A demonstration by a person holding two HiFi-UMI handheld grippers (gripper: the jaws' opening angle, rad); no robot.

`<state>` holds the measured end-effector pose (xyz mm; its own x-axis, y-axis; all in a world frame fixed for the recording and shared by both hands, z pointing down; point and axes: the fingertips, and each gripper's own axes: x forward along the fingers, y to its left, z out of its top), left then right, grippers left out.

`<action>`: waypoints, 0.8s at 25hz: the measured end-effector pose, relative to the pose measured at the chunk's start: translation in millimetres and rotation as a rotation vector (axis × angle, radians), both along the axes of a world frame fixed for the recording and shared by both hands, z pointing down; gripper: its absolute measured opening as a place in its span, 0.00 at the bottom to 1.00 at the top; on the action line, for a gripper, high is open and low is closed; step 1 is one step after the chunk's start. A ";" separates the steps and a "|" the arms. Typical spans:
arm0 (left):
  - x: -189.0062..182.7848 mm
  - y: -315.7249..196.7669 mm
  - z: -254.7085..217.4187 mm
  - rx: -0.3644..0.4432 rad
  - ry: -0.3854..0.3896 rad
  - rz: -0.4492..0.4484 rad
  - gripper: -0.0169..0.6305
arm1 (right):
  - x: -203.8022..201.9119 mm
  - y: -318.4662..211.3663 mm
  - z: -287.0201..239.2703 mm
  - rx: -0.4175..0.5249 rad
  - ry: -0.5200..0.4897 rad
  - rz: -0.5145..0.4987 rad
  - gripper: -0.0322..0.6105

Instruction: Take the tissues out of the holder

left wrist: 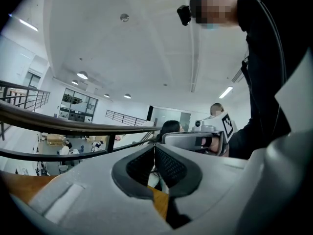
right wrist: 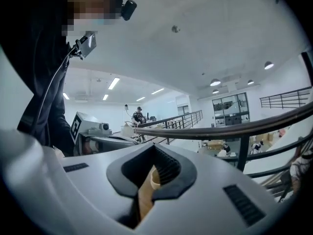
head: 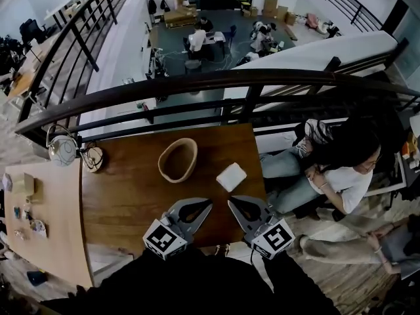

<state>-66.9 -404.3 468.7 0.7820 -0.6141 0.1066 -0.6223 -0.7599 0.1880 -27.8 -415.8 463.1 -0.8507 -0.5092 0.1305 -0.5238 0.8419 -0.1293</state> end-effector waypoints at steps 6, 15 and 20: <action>6.6 16.3 -13.6 0.009 0.024 -0.008 0.04 | -5.6 20.2 -13.6 0.048 -0.028 -0.022 0.06; 12.6 24.6 -20.7 0.042 0.013 -0.012 0.04 | -4.0 34.5 -12.0 0.052 -0.018 -0.052 0.06; 12.5 26.4 -22.6 0.042 0.005 -0.013 0.04 | -4.5 37.2 -12.2 0.049 -0.011 -0.060 0.06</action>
